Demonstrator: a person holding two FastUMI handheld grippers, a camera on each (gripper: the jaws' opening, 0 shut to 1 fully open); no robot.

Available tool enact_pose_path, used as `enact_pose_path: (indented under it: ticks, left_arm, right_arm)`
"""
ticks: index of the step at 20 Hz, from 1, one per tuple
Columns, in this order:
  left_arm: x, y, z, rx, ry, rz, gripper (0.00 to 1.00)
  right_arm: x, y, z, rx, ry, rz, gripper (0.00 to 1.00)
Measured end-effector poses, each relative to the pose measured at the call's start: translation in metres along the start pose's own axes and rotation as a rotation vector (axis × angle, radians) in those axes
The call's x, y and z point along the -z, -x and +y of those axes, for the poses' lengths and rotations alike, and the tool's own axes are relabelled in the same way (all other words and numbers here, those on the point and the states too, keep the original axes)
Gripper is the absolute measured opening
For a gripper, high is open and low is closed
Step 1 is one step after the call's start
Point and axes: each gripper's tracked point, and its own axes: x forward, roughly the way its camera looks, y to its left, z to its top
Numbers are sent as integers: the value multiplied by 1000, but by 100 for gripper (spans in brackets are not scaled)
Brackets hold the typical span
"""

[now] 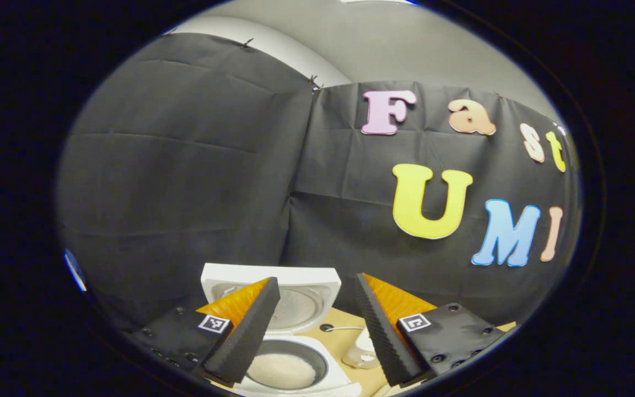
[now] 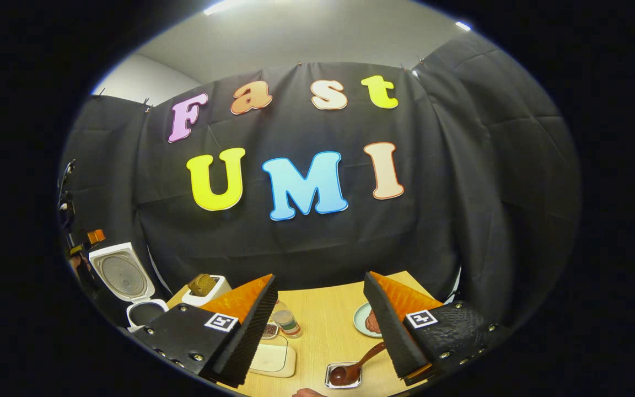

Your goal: Close the left gripper, press the button to open the rice cooker; take a wooden spoon from the chopstick holder with the right hand, scoop a spoonful of rice and pour it into the rice cooker, then put the wooden spoon back into the chopstick holder.

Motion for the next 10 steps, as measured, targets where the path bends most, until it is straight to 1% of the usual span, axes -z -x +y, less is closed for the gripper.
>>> enact_pose_path:
  ticks: [1, 2, 3, 4, 5, 7, 10]
  left_arm:
    - [-5, -14, 6, -23, 1, -1, 100]
    - [-5, -27, 12, -39, 11, 5, 96]
    - [-5, -38, 18, -64, 14, 12, 100]
    - [-2, -49, 25, -93, 19, 19, 95]
    - [-2, -59, 32, -114, 28, 24, 95]
    - [3, -69, 35, -132, 19, 34, 95]
    - [8, -98, 38, -130, -33, 58, 95]
  right_arm:
    - [0, -1, -1, 0, 2, -1, 95]
    - [-1, -3, -3, 1, 3, 0, 95]
    - [-1, -5, -4, 2, 3, 0, 95]
    - [0, -7, -5, 4, 1, 3, 95]
    - [2, -9, -6, 5, -3, 11, 95]
    - [6, -11, -10, 8, -13, 22, 95]
    - [8, -13, -17, 23, -14, 29, 95]
